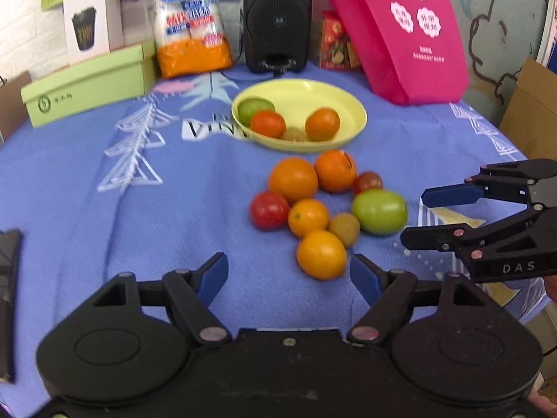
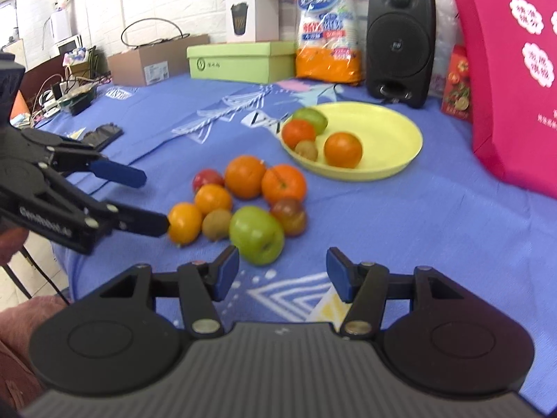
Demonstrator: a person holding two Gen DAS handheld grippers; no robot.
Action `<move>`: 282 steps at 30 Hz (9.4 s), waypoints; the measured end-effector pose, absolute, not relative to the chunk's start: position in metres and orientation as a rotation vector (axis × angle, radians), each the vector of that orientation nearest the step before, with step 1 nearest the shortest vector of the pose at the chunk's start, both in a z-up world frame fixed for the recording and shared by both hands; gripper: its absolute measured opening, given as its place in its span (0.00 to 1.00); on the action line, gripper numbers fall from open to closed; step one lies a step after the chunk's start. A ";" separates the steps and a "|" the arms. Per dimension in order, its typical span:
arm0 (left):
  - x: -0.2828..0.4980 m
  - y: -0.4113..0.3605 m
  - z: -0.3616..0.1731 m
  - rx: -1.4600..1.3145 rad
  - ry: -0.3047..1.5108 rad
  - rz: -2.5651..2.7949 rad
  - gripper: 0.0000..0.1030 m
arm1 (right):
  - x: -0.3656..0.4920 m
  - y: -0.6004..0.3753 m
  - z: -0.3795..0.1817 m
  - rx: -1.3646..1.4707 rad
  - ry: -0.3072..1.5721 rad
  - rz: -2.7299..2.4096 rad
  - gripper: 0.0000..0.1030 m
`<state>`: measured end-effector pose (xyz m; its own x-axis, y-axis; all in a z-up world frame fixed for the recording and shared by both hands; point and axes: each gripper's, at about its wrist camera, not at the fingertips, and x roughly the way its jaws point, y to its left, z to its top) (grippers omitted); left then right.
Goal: Organize fruits
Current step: 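Grasp an orange with the left tool while the right tool grasps a green guava, then place the orange and guava on the yellow plate and open both tools, then reach the left tool toward a red tomato while the right tool approaches a small yellow fruit, then grasp the red tomato with the left tool while the right tool grasps a small dark red fruit, then carry both fruits over the yellow plate and open both tools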
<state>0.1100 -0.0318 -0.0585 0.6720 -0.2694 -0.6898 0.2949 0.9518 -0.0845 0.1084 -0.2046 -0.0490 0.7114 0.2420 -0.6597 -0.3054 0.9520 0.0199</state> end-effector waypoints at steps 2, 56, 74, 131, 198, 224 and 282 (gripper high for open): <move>0.111 -0.035 -0.064 0.039 0.771 -0.314 0.75 | 0.108 -0.201 -0.053 -0.100 0.725 0.313 0.53; 0.114 -0.055 -0.073 0.117 0.743 -0.396 0.33 | 0.128 -0.181 -0.063 -0.144 0.725 0.350 0.38; 0.111 -0.049 -0.061 0.084 0.745 -0.387 0.33 | 0.104 -0.188 -0.057 -0.143 0.725 0.334 0.37; 0.271 -0.061 -0.022 0.131 0.700 -0.332 0.73 | 0.265 -0.253 -0.050 -0.111 0.683 0.152 0.37; 0.161 -0.034 -0.073 0.134 0.745 -0.338 0.59 | 0.142 -0.202 -0.066 -0.148 0.720 0.308 0.57; 0.170 -0.035 -0.079 0.128 0.721 -0.415 0.40 | 0.173 -0.186 -0.070 -0.165 0.714 0.343 0.37; 0.299 -0.055 -0.015 0.097 0.641 -0.386 0.30 | 0.208 -0.236 -0.037 -0.128 0.639 0.224 0.29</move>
